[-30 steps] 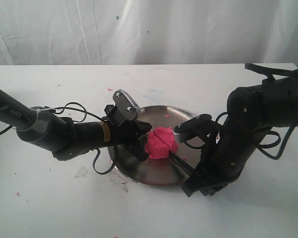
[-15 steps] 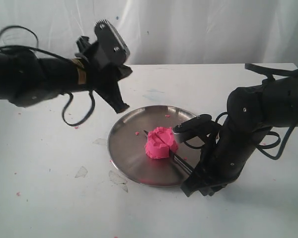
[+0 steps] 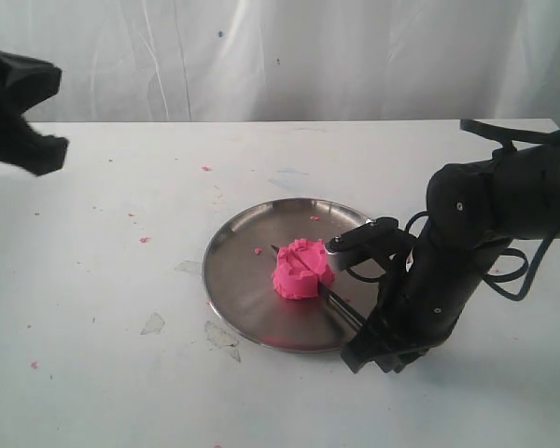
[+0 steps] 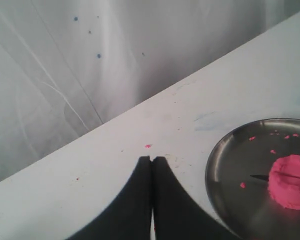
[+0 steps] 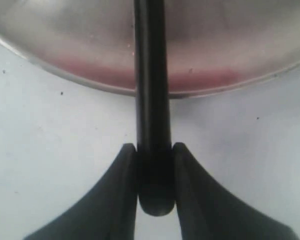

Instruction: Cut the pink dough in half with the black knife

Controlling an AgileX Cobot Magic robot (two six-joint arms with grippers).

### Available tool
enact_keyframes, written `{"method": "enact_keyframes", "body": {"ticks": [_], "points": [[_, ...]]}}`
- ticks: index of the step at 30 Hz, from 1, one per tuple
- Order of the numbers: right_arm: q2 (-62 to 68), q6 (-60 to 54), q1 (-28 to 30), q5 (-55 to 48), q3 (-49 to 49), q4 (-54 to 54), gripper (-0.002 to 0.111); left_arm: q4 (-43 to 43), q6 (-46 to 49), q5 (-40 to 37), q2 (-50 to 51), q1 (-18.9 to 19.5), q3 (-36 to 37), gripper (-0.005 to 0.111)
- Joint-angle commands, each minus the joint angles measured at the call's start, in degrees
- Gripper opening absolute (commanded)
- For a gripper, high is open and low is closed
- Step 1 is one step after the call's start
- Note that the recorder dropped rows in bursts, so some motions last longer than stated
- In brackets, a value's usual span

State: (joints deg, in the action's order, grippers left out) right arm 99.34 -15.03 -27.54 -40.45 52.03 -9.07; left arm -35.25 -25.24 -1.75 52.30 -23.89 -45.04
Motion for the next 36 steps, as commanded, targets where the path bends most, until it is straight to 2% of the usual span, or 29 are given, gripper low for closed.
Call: {"method": "enact_keyframes", "body": {"ticks": [1, 6, 9, 11, 15, 17, 20, 25, 29, 31, 33, 36], "points": [[0.2, 0.0, 0.0, -2.1, -0.1, -0.1, 0.0, 0.1, -1.6, 1.8, -10.4, -0.1, 8.1, 0.0], [0.2, -1.0, 0.0, -2.8, -0.1, -0.1, 0.0, -2.8, -1.5, -6.2, -19.2, -0.1, 13.2, 0.0], [0.2, -2.9, -0.1, -3.2, -0.1, -0.8, 0.0, -9.5, -6.4, -13.5, -22.8, -0.1, 15.0, 0.0], [0.2, -3.4, -0.1, -3.2, -0.1, -1.9, 0.0, -19.3, -17.5, -20.9, -24.5, -0.1, 15.8, 0.0], [0.1, -3.8, -0.1, -4.4, 0.6, -2.0, 0.0, -41.7, -49.5, -39.0, -27.3, -0.1, 18.8, 0.0], [0.1, -4.2, -0.1, -5.8, 1.2, -2.0, 0.0, -46.1, -55.9, -45.4, -28.9, -0.1, 20.5, 0.0], [0.1, -4.4, -0.1, -6.5, 1.6, -2.5, 0.0, -46.0, -57.1, -46.4, -32.4, -0.1, 22.3, 0.0], [0.1, -9.1, -1.1, -7.1, 1.6, -6.5, 0.0, -43.7, -55.2, -40.3, -39.4, -0.1, 22.6, 0.0], [0.1, -10.9, -3.2, -7.1, 1.6, -8.6, 0.0, -38.0, -42.1, -28.2, -45.0, -0.1, 22.6, 0.0], [0.1, -10.3, -3.6, -6.6, 1.6, -8.6, 0.0, -30.6, -33.0, -21.8, -46.8, -0.1, 22.6, 0.0], [0.1, -8.9, -3.7, -5.7, 1.6, -8.6, 0.0, -19.2, -20.3, -14.7, -48.1, -0.1, 23.4, 0.0], [0.1, -6.3, -3.7, -3.8, 1.6, -7.7, 0.0, -1.0, -4.6, -10.1, -48.5, -0.1, 25.5, 0.0]]}}
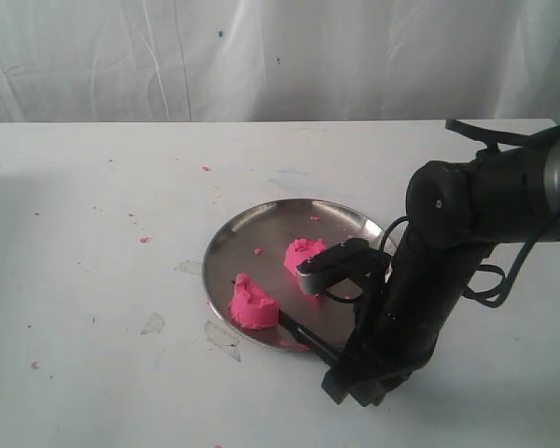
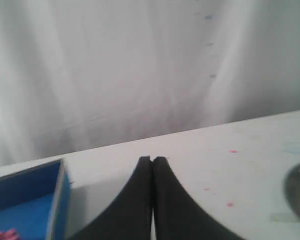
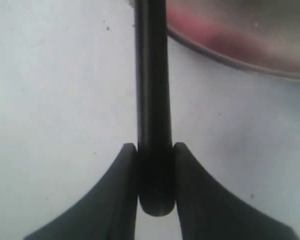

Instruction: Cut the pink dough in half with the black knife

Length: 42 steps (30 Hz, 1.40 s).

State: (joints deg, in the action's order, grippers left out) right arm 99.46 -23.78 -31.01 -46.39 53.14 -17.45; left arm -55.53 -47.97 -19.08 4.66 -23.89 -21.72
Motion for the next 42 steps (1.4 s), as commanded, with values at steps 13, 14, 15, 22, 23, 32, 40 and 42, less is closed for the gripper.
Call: {"method": "enact_keyframes", "body": {"ticks": [13, 14, 15, 22, 23, 32, 40, 42], "points": [[-0.1, 11.2, -0.2, 4.5, 0.4, 9.4, 0.0, 52.4, 42.2, -5.3, -0.9, -0.1, 8.4, 0.0], [-0.1, 11.2, -0.2, 4.5, 0.4, 9.5, 0.0, 54.4, 42.2, -5.2, -0.9, -0.1, 8.5, 0.0], [-0.1, 11.2, -0.2, 4.5, 0.4, 9.5, 0.0, 55.9, 42.2, -5.2, -0.9, -0.1, 8.5, 0.0], [-0.1, 12.1, -0.2, 4.5, 0.4, 13.1, 0.0, 54.4, 47.2, -5.1, -0.9, -0.1, 8.5, 0.0], [-0.1, 12.9, -0.2, 4.5, 0.4, 14.0, 0.0, 54.4, 48.3, -4.7, -0.9, -0.1, 8.5, 0.0], [-0.1, 15.2, -0.1, 7.3, 0.4, 18.3, 0.0, 56.0, 49.3, 0.0, -0.9, -0.1, 8.5, 0.0], [-0.1, 23.8, 1.3, 10.3, 0.4, 23.7, 0.0, 64.7, 41.4, 0.6, -0.9, -0.1, 8.5, 0.0], [-0.1, 23.8, 1.3, 10.3, 0.4, 23.4, 0.0, 64.7, 41.5, 0.6, -0.9, -0.1, 8.5, 0.0]]}}
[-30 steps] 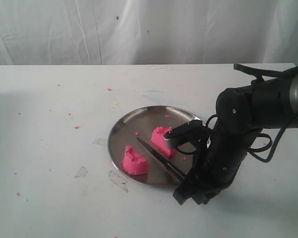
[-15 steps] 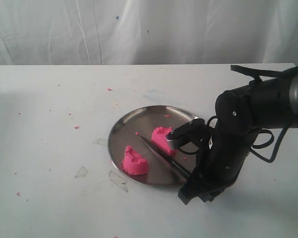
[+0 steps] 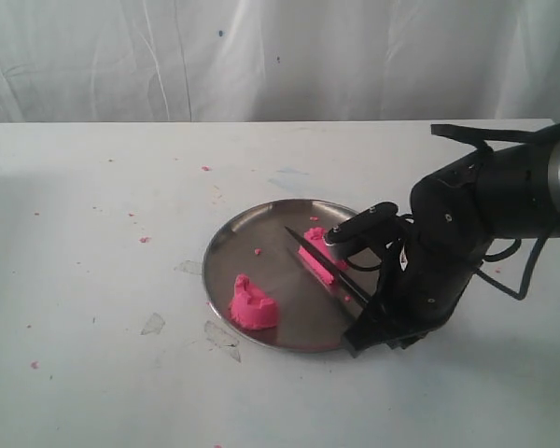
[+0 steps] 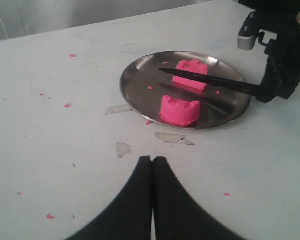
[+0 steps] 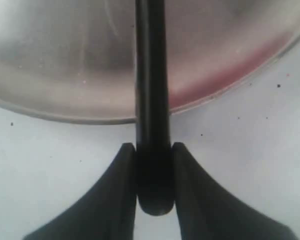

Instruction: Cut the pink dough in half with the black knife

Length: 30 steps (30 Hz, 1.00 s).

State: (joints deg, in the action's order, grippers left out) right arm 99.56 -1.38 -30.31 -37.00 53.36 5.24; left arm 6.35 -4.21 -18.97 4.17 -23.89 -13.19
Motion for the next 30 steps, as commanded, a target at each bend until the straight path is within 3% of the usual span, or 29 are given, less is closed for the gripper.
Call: {"method": "enact_keyframes", "body": {"ticks": [1, 11, 16, 23, 26, 30], "points": [[-0.2, 1.4, 0.6, 1.0, 0.2, 0.7, 0.0, 2.8, -2.2, 0.5, -0.4, -0.1, 0.0, 0.0], [-4.3, -2.9, 0.6, 0.7, 1.5, -8.7, 0.0, 2.8, -2.0, 0.5, -0.4, -0.1, 0.0, 0.0], [-12.8, -4.8, 0.6, -1.3, 1.5, -4.8, 0.0, 2.8, -2.0, 0.5, -0.4, -0.1, 0.0, 0.0], [-26.2, 2.9, 0.6, 4.2, 1.5, 18.3, 0.0, 2.8, -2.1, 0.4, -0.4, -0.1, 0.0, 0.0], [-30.1, 15.0, 0.6, 5.4, 1.5, 36.3, 0.0, 2.8, -2.1, 0.4, -0.4, -0.1, 0.0, 0.0], [-31.3, 32.9, 0.6, 4.6, 1.3, 50.5, 0.0, 2.8, -2.1, 0.4, -0.4, -0.1, 0.0, 0.0]]}}
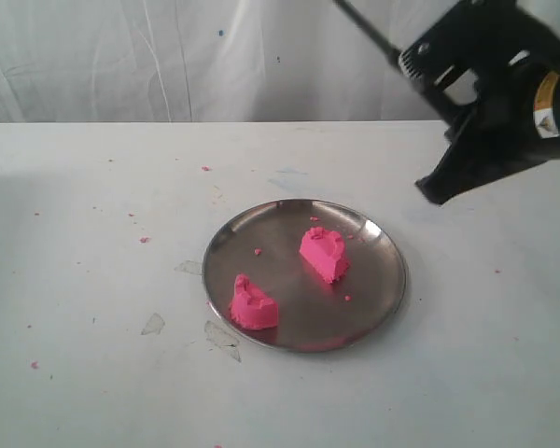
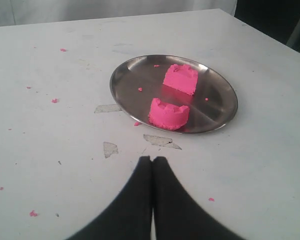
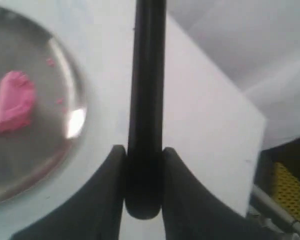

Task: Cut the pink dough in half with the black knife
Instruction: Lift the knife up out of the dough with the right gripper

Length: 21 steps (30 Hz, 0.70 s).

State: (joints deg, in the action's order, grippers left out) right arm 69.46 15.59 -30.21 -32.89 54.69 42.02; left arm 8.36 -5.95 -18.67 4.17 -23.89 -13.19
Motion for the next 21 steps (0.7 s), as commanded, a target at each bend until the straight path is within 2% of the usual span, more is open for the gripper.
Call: {"method": "enact_keyframes", "body": {"ticks": [1, 4, 6, 9, 10, 12, 14, 15, 17, 19, 21], "points": [[-1.0, 18.0, 0.5, 0.5, -0.3, 15.4, 0.0, 0.8, -0.3, 0.1, -0.4, -0.1, 0.0, 0.0], [0.8, 23.9, 1.1, 1.6, -2.1, 23.1, 0.0, 0.8, -0.3, 0.1, -0.4, -0.1, 0.0, 0.0], [3.7, 31.6, 3.3, 2.5, -3.5, 29.0, 0.0, 0.8, -0.3, 0.1, -0.4, -0.1, 0.0, 0.0], [10.2, 41.7, 9.4, 5.0, -4.0, 25.8, 0.0, 0.8, -0.3, 0.1, -0.4, -0.1, 0.0, 0.0], [12.3, 39.0, 11.7, 7.9, -4.0, 20.6, 0.0, 0.8, -0.3, 0.1, -0.4, -0.1, 0.0, 0.0], [15.3, 26.8, 15.0, 12.4, -3.2, 4.6, 0.0, 0.8, -0.3, 0.1, -0.4, -0.1, 0.0, 0.0], [17.4, 6.2, 16.0, 10.0, -0.2, -16.9, 0.0, 0.8, -0.3, 0.1, -0.4, -0.1, 0.0, 0.0], [18.1, -5.3, 16.0, 7.0, 1.6, -25.2, 0.0, 0.8, -0.3, 0.1, -0.4, -0.1, 0.0, 0.0], [19.5, -24.9, 16.0, -5.7, 7.4, -42.0, 0.0, 0.8, -0.3, 0.1, -0.4, -0.1, 0.0, 0.0], [20.6, -33.3, 16.0, -19.1, 12.0, -50.6, 0.0, 0.8, -0.3, 0.1, -0.4, -0.1, 0.0, 0.0], [20.5, -33.9, 16.0, -24.0, 14.4, -53.2, 0.0, 0.8, -0.3, 0.1, -0.4, -0.1, 0.0, 0.0]]}}
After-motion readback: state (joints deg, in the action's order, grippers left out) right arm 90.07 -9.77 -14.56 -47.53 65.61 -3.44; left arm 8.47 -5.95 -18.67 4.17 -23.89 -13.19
